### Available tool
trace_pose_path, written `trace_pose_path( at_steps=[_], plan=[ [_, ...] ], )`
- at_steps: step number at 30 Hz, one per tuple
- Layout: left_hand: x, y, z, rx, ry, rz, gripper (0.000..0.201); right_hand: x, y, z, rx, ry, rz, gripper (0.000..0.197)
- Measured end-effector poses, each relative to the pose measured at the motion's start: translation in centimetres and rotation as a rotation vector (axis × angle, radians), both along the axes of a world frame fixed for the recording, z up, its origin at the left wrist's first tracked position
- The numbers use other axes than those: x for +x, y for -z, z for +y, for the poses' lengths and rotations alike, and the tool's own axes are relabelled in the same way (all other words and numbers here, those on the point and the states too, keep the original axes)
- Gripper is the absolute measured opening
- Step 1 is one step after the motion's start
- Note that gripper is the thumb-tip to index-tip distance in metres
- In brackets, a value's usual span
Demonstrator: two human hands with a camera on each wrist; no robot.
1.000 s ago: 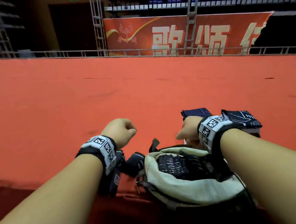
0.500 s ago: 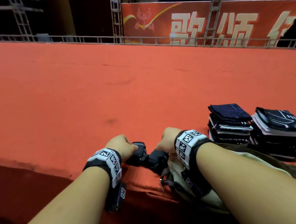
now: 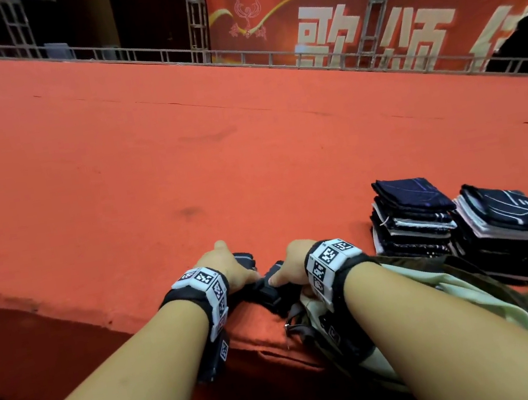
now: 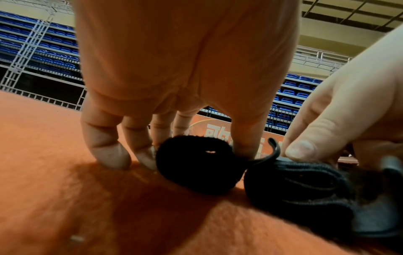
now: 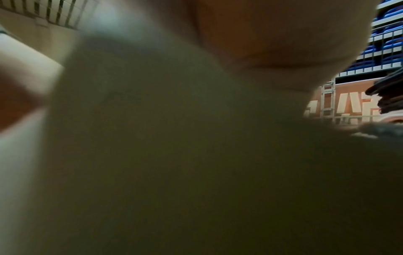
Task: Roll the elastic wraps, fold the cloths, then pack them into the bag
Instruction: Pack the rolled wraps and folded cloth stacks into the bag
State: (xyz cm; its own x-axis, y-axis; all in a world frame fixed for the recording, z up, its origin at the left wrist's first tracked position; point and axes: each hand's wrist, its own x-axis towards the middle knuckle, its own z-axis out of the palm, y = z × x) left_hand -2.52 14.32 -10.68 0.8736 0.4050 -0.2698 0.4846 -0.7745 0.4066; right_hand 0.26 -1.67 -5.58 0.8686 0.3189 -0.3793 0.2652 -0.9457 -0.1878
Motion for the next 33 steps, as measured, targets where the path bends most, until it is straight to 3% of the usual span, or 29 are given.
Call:
trace_pose_path(
  at_steps=[6, 14, 21, 24, 27, 33],
  plan=[
    [0.3, 0.2, 0.1, 0.066, 0.008, -0.01, 0.077, 0.5, -0.3, 0.2, 0.099, 0.043, 0.053, 0.036],
    [-0.3, 0.5, 0.6, 0.088, 0.025, -0.021, 0.074, 0.9, -0.8, 0.3, 0.26, 0.123, 0.08, 0.044],
    [-0.9, 0.7, 0.7, 0.105, 0.029, -0.063, 0.067, -0.3, -0.4, 0.2, 0.3, 0.094, 0.351, 0.047],
    [-1.3, 0.6, 0.7, 0.092, 0.019, -0.077, 0.065, -0.6, 0.0, 0.2, 0.303, 0.111, 0.388, 0.046],
    [-1.6, 0.5, 1.1, 0.015, -0.002, -0.129, 0.059, -0.7, -0.4, 0.1, 0.313, 0.134, 0.319, 0.041],
    [-2.6, 0.7, 2.5, -0.416, -0.115, -0.299, 0.044, -0.7, -1.3, 0.4, 0.352, 0.144, 0.234, 0.037]
  ],
)
